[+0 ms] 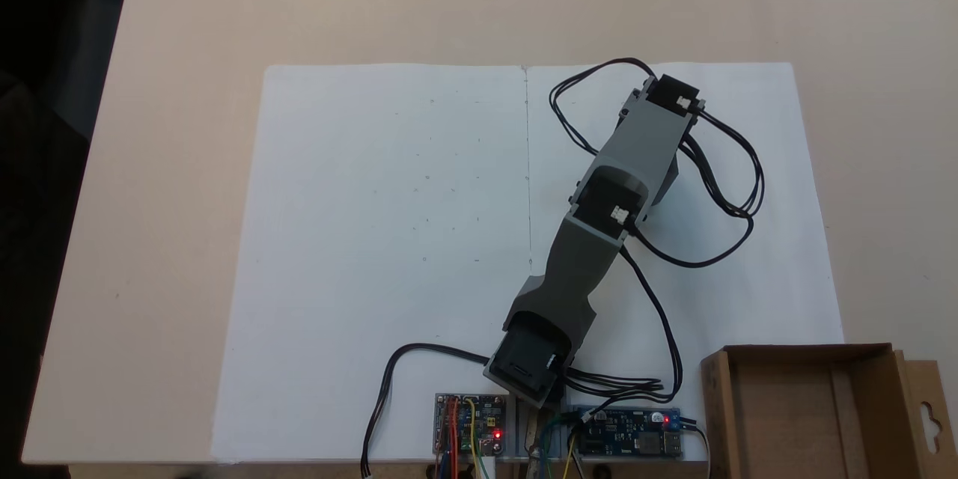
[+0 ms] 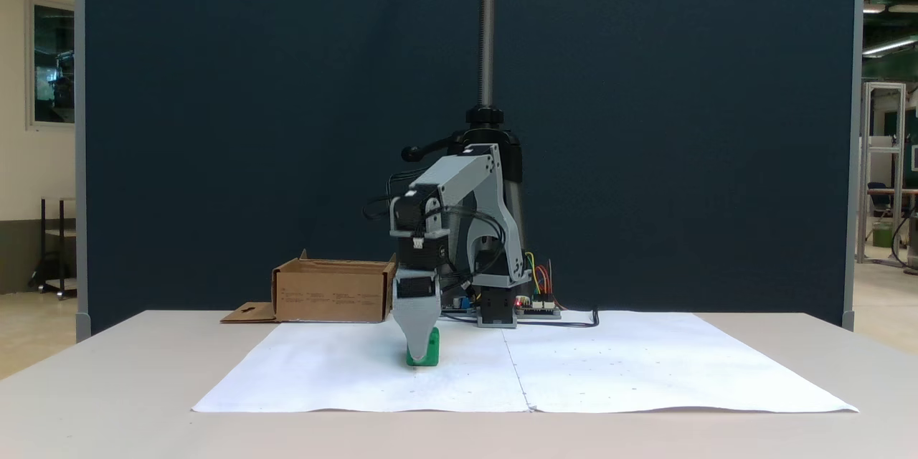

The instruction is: Grasp a green dice and put it in the bin.

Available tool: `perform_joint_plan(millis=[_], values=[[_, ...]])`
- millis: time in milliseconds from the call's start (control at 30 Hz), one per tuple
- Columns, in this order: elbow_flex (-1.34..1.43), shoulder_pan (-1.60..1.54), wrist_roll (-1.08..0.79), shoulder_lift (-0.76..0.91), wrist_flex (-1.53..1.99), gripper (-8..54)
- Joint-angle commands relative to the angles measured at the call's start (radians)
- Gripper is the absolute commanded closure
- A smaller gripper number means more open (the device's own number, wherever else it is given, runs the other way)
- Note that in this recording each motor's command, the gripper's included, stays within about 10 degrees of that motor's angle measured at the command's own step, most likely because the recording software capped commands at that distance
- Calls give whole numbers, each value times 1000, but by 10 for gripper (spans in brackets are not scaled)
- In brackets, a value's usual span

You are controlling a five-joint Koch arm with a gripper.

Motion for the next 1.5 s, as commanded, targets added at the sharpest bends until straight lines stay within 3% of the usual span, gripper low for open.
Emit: perform_joint_plan(millis=[0, 867, 1000, 1133, 1267, 1467], values=[[-28, 14, -104, 21, -25, 15], [-28, 14, -67, 12, -37, 67], [-28, 14, -61, 12, -38, 114], [-28, 14, -55, 12, -37, 120], [-28, 15, -54, 12, -38, 185], [-28, 15, -38, 14, -54, 185]])
